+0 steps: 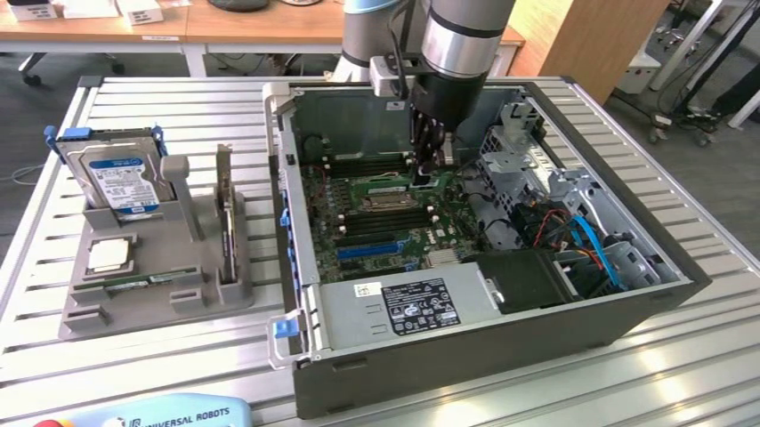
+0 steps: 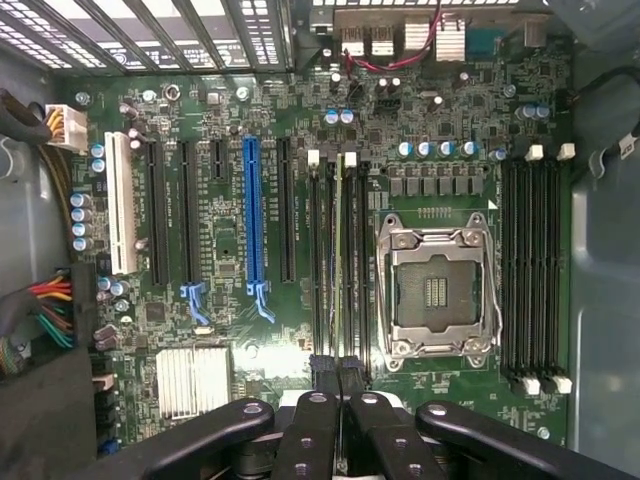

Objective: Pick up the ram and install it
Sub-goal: 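Insert the ram into the slot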

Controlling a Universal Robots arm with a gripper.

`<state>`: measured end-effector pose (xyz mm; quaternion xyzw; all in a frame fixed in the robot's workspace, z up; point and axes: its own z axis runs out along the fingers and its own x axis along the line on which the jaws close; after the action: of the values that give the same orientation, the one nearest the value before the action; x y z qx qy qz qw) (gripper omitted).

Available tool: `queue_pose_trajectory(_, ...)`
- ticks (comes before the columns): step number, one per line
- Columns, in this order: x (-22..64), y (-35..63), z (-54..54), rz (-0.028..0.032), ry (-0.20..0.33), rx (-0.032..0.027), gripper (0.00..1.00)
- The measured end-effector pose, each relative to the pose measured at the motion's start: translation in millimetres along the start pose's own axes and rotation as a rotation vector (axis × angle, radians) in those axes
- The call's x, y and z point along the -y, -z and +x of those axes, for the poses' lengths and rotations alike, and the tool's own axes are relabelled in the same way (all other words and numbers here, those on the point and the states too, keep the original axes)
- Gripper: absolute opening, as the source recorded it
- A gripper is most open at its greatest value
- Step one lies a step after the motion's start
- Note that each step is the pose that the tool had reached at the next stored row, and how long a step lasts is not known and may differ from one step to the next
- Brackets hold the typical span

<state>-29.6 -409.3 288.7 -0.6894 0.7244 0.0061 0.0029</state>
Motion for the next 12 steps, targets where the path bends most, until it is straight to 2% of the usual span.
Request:
queue_pose_trajectory(5, 0.0, -0.4, 0.0, 0.0005, 0.0, 0.0002, 0.11)
queue_pose_trajectory(9, -0.3, -4.9, 0.1, 0.0074, 0.0, 0.0004, 0.11)
queue_pose_trajectory(12, -0.3, -9.5, 0.1, 0.0103, 0.0, -0.0004, 0.11)
